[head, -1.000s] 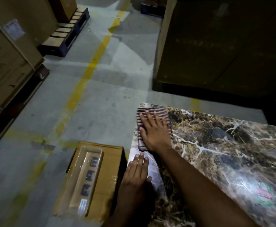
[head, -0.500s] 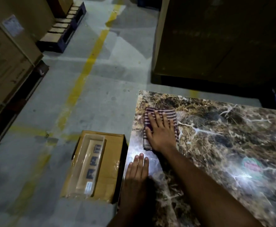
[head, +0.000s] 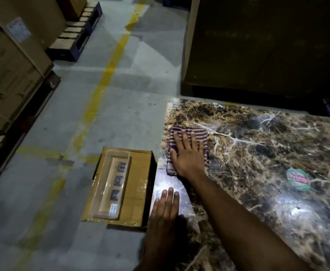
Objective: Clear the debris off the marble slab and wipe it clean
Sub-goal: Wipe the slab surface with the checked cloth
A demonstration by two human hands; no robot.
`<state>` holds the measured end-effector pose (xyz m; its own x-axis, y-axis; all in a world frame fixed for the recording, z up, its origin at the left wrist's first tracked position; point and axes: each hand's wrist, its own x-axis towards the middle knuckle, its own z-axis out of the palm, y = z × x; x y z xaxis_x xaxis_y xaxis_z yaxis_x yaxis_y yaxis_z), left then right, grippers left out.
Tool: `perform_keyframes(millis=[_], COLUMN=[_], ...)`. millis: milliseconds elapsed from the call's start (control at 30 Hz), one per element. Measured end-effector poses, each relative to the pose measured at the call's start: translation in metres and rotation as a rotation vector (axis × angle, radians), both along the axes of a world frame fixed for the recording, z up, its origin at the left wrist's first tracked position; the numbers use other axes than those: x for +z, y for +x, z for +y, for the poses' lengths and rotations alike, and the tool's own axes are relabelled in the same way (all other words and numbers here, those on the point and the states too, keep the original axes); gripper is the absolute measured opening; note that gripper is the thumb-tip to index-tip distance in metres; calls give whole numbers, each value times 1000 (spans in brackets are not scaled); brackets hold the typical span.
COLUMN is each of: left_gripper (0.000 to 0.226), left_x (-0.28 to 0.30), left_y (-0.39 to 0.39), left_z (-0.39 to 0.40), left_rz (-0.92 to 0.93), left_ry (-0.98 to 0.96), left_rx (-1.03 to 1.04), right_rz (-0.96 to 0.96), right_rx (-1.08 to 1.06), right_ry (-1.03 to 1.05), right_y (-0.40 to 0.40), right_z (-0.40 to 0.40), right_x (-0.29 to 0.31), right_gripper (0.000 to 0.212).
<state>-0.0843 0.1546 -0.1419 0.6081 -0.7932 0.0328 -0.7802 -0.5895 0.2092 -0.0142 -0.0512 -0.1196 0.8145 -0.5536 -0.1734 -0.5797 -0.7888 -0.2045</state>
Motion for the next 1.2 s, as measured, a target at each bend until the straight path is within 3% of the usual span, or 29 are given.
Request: perform_keyframes(millis=[67,133,267,367,500,667,800,900,1100,1200], left_gripper=[59,53,54,58,56,56,60,60,60,60], left_x=[-5,-3,8,9,2,1,3,-3,-3,8], left_y=[-5,-8,-19,-25,-35,-54,-64,-76,-87,-95], left_z=[6,8,18,26,37,48,55,70,103,113], left_rz=[29,-6,-2,21,-15,-78,-59,-53,1,40], left_ry=[3,-9,-10,-17,-128,-156,-80,-121,-96,-95], left_rx=[-7,8,32,23,18,43,49,18,-53,-34], right_rz=[7,-10,-25,0,5,-40,-12,-19,-53,-26], right_rx=[-28,40,227,114,14,226,127,13,260,201], right_ry=[6,4,9,9,2,-16,-27,-4,8,2], right_y=[20,33,-8,-45,-26,-42,-85,-69,-84,-118], right_z=[2,18,44,35,34,69,59,65,127,119], right_x=[2,4,0,-3,4,0,-6,1,0,-4], right_gripper=[65,64,62,62,62,61,61,62,58,58])
